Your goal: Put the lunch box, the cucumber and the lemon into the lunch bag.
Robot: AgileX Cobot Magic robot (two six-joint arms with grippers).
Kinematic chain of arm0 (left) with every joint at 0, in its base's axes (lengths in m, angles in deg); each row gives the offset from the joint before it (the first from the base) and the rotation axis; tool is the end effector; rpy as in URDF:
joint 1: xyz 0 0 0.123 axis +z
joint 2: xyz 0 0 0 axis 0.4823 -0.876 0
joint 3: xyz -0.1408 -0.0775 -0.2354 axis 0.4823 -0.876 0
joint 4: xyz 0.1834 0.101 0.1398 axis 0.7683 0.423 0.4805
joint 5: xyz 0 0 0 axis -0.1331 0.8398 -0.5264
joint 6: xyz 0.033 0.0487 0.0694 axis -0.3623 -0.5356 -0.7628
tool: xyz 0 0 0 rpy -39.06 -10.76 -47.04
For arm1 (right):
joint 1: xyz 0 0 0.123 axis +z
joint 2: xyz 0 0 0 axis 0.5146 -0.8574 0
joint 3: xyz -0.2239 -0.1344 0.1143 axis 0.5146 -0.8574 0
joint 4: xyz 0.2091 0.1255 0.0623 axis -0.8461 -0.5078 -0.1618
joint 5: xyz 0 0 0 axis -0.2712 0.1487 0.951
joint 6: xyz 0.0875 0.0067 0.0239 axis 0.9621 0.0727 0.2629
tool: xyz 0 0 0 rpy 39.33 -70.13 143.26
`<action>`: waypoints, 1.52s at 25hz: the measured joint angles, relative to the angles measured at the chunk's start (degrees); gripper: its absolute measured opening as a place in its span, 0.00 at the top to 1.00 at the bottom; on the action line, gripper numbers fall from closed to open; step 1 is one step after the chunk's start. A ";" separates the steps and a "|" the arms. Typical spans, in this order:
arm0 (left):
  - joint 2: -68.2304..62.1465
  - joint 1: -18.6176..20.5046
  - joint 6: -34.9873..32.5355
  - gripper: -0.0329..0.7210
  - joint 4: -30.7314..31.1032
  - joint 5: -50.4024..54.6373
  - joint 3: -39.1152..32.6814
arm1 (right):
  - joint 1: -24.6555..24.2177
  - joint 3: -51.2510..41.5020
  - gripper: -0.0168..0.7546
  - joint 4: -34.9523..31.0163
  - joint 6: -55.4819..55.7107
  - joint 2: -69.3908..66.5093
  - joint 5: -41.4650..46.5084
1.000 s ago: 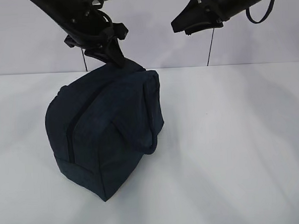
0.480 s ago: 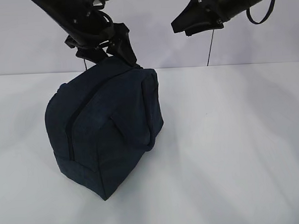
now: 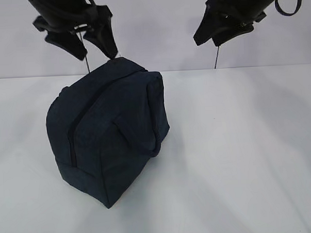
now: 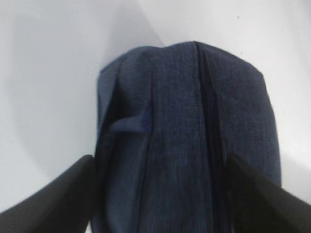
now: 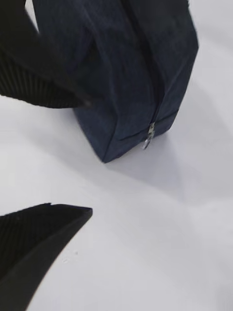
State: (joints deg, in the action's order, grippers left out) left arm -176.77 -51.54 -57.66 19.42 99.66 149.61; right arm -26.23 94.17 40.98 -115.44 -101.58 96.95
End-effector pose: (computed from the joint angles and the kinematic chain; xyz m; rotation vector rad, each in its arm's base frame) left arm 0.3869 -0.1897 0.3151 0.6075 2.7125 -0.5026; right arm 0.4418 0.0841 0.3159 -0.6236 2.5076 0.6629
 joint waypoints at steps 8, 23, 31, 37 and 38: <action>13.78 0.00 2.30 0.20 4.51 1.00 -0.28 | 10.34 -2.00 0.34 17.39 15.27 8.12 0.56; 48.43 0.00 2.67 0.25 11.57 1.49 -36.95 | 17.73 -33.06 0.34 24.39 24.33 41.60 1.04; 70.05 0.00 2.76 0.25 11.02 1.62 -53.21 | 17.73 -49.64 0.34 29.41 24.54 65.46 1.31; 84.72 0.00 2.76 0.25 11.24 0.71 -64.25 | 17.73 -59.93 0.34 31.35 24.54 81.79 1.84; 86.22 0.00 2.76 0.25 11.24 0.30 -65.78 | 17.73 -61.48 0.34 31.63 24.54 84.12 1.96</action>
State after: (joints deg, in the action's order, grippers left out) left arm -90.55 -51.54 -54.89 30.66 99.96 83.83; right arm -8.50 32.70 72.61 -90.90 -17.46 98.91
